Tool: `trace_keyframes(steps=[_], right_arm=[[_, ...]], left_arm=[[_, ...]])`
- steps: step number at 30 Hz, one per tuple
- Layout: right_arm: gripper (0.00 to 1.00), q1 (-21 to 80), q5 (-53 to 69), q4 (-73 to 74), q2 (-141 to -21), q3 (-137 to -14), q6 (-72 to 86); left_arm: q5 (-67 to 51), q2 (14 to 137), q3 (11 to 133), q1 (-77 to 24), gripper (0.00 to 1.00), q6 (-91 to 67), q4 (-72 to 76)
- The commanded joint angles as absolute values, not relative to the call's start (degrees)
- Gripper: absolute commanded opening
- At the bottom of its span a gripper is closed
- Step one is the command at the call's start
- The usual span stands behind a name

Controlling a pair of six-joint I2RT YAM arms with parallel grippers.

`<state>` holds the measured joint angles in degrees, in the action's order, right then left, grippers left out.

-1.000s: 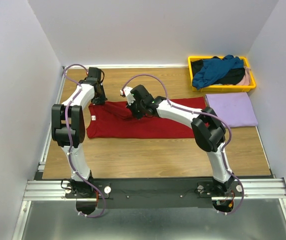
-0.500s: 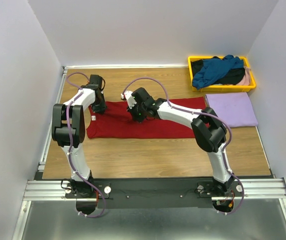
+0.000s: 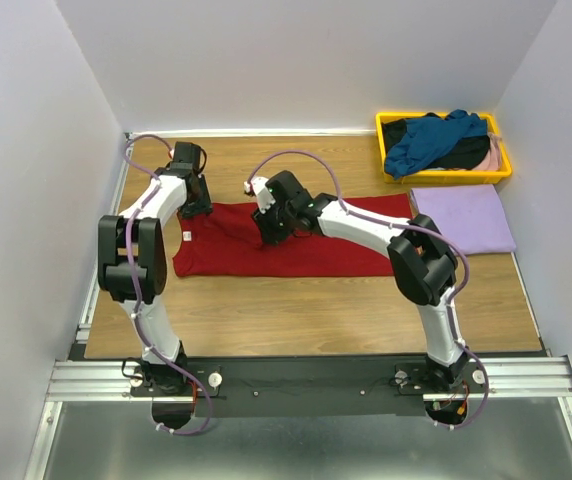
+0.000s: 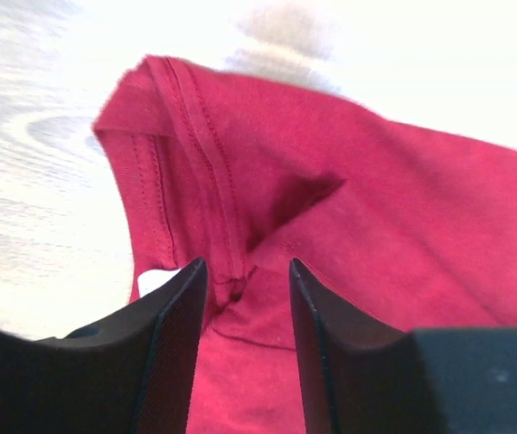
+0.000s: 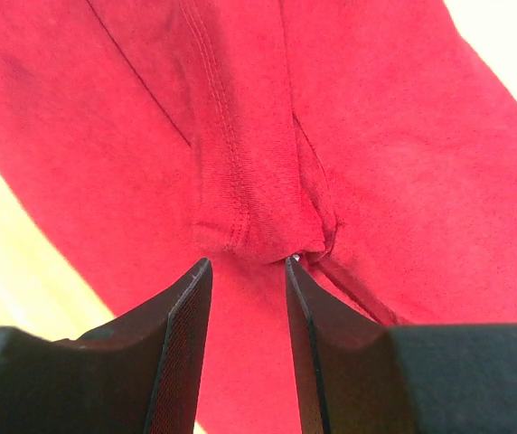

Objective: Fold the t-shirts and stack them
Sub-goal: Fold the tshirt

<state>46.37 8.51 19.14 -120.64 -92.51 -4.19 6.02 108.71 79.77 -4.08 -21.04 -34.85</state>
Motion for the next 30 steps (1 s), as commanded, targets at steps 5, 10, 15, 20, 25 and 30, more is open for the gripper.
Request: trace_keyframes(steps=[5,10,15,20,25,30], right_arm=[[0.45,42.3,21.7,18.4,-119.2,-96.8,3.8],[0.44,41.8,30.7,14.0,-121.5,-97.2,9.0],[0.42,40.5,38.5,7.0,-126.5,-97.0,15.6],[0.41,38.7,40.1,2.2,-130.6,-95.1,19.6],[0.41,35.6,37.9,1.0,-131.7,-91.3,20.0],[0.42,35.4,37.8,1.3,-128.7,-90.1,18.7]], left_arm=[[0.6,97.8,75.3,-4.3,0.40,-22.2,-28.0],[-7.5,97.7,69.8,-5.7,0.36,-23.0,-22.6],[-14.1,102.6,66.0,-5.8,0.34,-26.1,-15.9],[-12.1,107.5,66.0,-5.1,0.33,-27.2,-14.1],[-9.6,108.5,66.4,-3.7,0.33,-27.2,-14.1],[-4.9,105.5,68.6,-3.5,0.33,-26.1,-16.4]])
